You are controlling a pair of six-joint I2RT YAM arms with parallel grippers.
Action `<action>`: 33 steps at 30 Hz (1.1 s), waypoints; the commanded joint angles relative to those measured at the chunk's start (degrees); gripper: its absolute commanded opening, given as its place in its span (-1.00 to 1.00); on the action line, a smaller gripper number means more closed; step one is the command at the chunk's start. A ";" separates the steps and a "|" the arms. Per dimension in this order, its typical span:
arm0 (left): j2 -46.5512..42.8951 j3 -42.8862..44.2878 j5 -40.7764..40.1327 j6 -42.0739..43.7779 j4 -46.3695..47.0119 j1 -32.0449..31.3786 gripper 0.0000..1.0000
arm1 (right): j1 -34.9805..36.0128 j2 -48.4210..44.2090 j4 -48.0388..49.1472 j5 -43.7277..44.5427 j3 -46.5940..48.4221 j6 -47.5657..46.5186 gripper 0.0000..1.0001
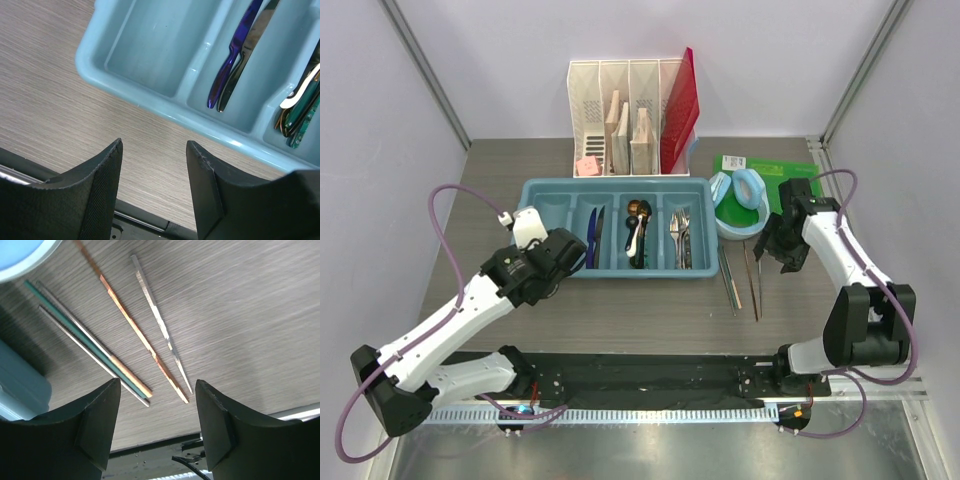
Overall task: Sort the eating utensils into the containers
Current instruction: Pick up the chopstick from the center of the board.
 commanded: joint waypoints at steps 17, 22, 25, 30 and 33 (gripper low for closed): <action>0.37 -0.84 -0.24 1.11 1.62 0.11 0.09 | 0.72 -1.03 5.18 -0.90 -8.09 1.87 0.34; 0.37 -1.45 0.73 0.41 1.54 0.11 0.08 | 0.72 2.31 6.68 -1.86 -7.31 1.87 0.33; 0.20 -1.63 0.82 -0.21 1.10 0.11 0.07 | 0.72 5.65 6.68 -0.02 -6.17 0.91 0.32; -0.86 -1.80 0.55 -0.91 0.75 0.11 0.06 | 0.72 10.12 6.68 1.57 -4.67 -0.41 0.31; -1.39 -2.42 0.73 -1.44 0.83 0.11 0.06 | 0.72 12.33 7.03 1.05 -3.71 -0.68 0.27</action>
